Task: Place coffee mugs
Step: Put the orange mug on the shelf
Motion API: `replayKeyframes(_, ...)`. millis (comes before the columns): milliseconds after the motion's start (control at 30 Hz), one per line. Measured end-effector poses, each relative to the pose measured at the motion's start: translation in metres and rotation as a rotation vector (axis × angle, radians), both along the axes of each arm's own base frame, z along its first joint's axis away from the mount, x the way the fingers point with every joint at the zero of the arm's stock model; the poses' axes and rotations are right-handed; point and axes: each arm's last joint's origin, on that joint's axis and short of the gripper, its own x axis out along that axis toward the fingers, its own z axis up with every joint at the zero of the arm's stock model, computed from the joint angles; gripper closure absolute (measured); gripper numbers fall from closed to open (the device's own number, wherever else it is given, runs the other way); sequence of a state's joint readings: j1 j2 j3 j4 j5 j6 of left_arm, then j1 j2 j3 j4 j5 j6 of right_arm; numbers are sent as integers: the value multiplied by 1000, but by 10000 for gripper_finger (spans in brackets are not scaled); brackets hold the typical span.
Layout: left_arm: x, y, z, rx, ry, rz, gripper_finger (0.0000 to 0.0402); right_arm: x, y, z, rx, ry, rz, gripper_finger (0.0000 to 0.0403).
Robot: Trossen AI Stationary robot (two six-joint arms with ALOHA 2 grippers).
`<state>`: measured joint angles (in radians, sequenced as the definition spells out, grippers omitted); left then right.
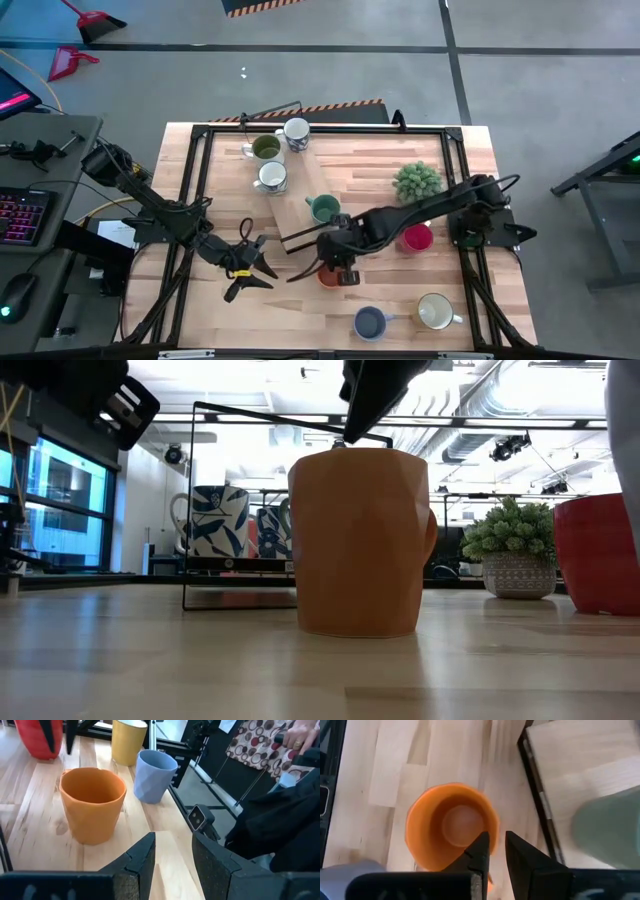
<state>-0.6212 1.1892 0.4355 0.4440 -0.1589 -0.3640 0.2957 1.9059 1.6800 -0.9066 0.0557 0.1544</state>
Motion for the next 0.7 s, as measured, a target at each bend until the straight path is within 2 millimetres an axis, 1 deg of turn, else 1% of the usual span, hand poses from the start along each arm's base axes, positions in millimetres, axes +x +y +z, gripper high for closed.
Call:
replayKeyframes(100, 0, 0, 0, 2, 2, 0, 284, 3, 2, -6, 17, 11, -22, 363)
replayKeyframes(267, -1, 0, -3, 14, 32, -22, 284, 5, 3, -6, 41, 3, -63, 363)
replayKeyframes(433, -2, -1, -3, 9, 39, -44, 284, 5, 3, -6, 50, -6, -48, 360)
replayKeyframes(533, -2, -1, -3, 10, 39, -44, 284, 5, 4, -6, 77, 3, -43, 344)
replayKeyframes(700, -2, -1, -3, 9, 39, -44, 284, 6, 4, -7, 84, 7, -67, 303)
